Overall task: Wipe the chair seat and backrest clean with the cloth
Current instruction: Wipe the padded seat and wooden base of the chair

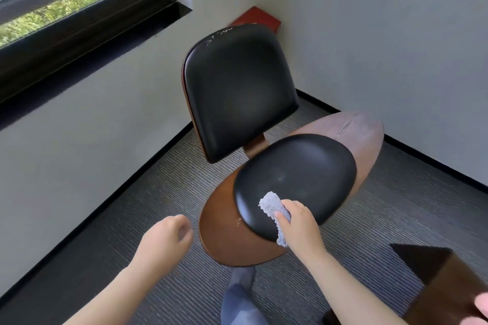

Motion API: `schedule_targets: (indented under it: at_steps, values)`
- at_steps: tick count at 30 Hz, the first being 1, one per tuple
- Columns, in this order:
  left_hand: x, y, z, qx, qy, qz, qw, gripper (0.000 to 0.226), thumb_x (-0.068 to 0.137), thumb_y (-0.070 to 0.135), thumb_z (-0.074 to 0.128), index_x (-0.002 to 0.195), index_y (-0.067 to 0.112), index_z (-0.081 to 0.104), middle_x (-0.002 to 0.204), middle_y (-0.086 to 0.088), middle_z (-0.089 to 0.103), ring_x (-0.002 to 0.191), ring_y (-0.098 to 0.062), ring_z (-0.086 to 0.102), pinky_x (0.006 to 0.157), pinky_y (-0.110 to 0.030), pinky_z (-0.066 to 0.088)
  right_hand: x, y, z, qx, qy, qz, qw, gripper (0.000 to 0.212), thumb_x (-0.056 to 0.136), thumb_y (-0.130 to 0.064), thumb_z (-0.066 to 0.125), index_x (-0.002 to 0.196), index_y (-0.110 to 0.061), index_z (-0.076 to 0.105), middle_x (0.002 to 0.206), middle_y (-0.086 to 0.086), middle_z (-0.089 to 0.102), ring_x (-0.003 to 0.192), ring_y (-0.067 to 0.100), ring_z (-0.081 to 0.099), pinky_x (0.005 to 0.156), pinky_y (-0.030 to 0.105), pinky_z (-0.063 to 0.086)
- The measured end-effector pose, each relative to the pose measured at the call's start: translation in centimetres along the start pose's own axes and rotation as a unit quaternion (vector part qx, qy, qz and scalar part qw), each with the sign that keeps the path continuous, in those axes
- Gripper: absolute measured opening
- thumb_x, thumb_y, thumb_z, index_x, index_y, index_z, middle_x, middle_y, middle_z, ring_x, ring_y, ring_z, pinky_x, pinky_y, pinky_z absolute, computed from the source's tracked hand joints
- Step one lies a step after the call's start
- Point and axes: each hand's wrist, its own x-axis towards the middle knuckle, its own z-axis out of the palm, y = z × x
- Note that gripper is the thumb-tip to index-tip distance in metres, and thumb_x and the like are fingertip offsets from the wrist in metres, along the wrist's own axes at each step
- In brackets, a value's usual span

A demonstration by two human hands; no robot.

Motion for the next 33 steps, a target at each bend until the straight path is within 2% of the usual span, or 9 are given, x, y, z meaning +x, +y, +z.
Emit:
schedule_targets:
  at_steps: [2, 6, 12, 15, 17, 20, 24, 28, 33]
  values:
    - [2.0, -0.5, 0.3, -0.003, -0.013, -0.002, 1.0, 0.015, 0.091, 0.033, 0.05, 0.098, 0.028, 0.062, 0.092, 0.012, 0.062, 0.085, -0.005, 0.059, 0.072, -0.021, 0.045, 1.8, -0.2, 0.9, 0.001, -0.01, 0.008, 1.0, 0.013, 0.09, -0.026, 0.052, 0.094, -0.017, 0.061, 0.093, -0.008, 0.058, 0.09, 0.017, 0.052, 0.075, 0.029, 0.047]
    - [5.5, -2.0, 0.9, 0.012, -0.047, -0.006, 0.999, 0.014, 0.09, 0.031, 0.049, 0.097, 0.027, 0.06, 0.094, 0.009, 0.063, 0.087, -0.01, 0.06, 0.075, -0.025, 0.047, 4.1, -0.6, 3.1, 0.017, -0.026, 0.031, 0.999, 0.011, 0.089, -0.024, 0.051, 0.083, -0.018, 0.057, 0.085, -0.007, 0.056, 0.084, 0.019, 0.053, 0.072, 0.034, 0.049]
    - [11.3, -5.2, 2.8, 0.035, -0.099, 0.022, 0.994, 0.017, 0.09, 0.031, 0.047, 0.098, 0.023, 0.061, 0.094, 0.006, 0.063, 0.087, -0.013, 0.06, 0.079, -0.03, 0.049, 5.9, -0.4, 8.0, 0.022, -0.02, 0.077, 0.997, 0.026, 0.088, -0.033, 0.046, 0.098, -0.015, 0.062, 0.094, -0.006, 0.058, 0.09, 0.018, 0.053, 0.076, 0.031, 0.048]
    - [14.4, -7.2, 4.2, 0.059, -0.132, 0.049, 0.988, 0.019, 0.09, 0.032, 0.047, 0.098, 0.022, 0.061, 0.095, 0.005, 0.063, 0.089, -0.014, 0.06, 0.08, -0.03, 0.049, 6.5, -0.3, 11.1, 0.025, 0.013, 0.115, 0.993, 0.012, 0.089, -0.026, 0.052, 0.08, -0.021, 0.057, 0.084, -0.009, 0.051, 0.082, 0.015, 0.05, 0.067, 0.024, 0.041]
    - [16.3, -8.7, 5.1, 0.072, -0.149, 0.066, 0.984, 0.018, 0.091, 0.032, 0.046, 0.097, 0.023, 0.061, 0.095, 0.005, 0.063, 0.089, -0.014, 0.06, 0.079, -0.029, 0.049, 7.0, -0.4, 13.3, 0.022, 0.042, 0.143, 0.989, 0.023, 0.088, -0.024, 0.055, 0.069, -0.028, 0.043, 0.079, -0.01, 0.047, 0.074, 0.011, 0.047, 0.061, 0.02, 0.035]
    - [18.7, -10.9, 6.4, 0.075, -0.165, 0.073, 0.981, 0.019, 0.092, 0.03, 0.047, 0.101, 0.022, 0.063, 0.097, 0.003, 0.065, 0.092, -0.017, 0.061, 0.081, -0.03, 0.049, 7.7, -0.1, 16.9, 0.039, 0.06, 0.186, 0.98, 0.012, 0.087, -0.026, 0.053, 0.077, -0.019, 0.053, 0.081, -0.006, 0.05, 0.072, 0.009, 0.05, 0.059, 0.017, 0.033]
    - [21.3, -13.1, 8.2, 0.071, -0.183, 0.069, 0.978, 0.02, 0.092, 0.028, 0.049, 0.102, 0.021, 0.065, 0.097, 0.003, 0.068, 0.091, -0.019, 0.063, 0.082, -0.032, 0.051, 8.4, 0.2, 21.3, 0.043, 0.065, 0.214, 0.974, 0.012, 0.089, -0.023, 0.052, 0.092, -0.017, 0.061, 0.093, -0.005, 0.053, 0.081, 0.013, 0.054, 0.062, 0.02, 0.037]
    - [23.0, -14.3, 10.1, 0.069, -0.196, 0.076, 0.975, 0.021, 0.092, 0.025, 0.047, 0.103, 0.018, 0.064, 0.097, 0.0, 0.068, 0.09, -0.021, 0.062, 0.081, -0.033, 0.051, 7.9, 0.1, 24.1, 0.055, 0.033, 0.189, 0.98, 0.026, 0.092, -0.023, 0.056, 0.115, -0.014, 0.064, 0.112, -0.005, 0.057, 0.101, 0.013, 0.053, 0.082, 0.021, 0.044]
    - [22.8, -15.0, 11.9, 0.059, -0.204, 0.072, 0.974, 0.022, 0.094, 0.023, 0.047, 0.104, 0.013, 0.063, 0.096, -0.005, 0.069, 0.09, -0.025, 0.063, 0.081, -0.037, 0.051, 4.8, -0.9, 26.9, 0.051, -0.001, 0.149, 0.987, 0.028, 0.093, -0.026, 0.056, 0.118, -0.016, 0.064, 0.112, -0.009, 0.057, 0.104, 0.009, 0.048, 0.088, 0.021, 0.043]
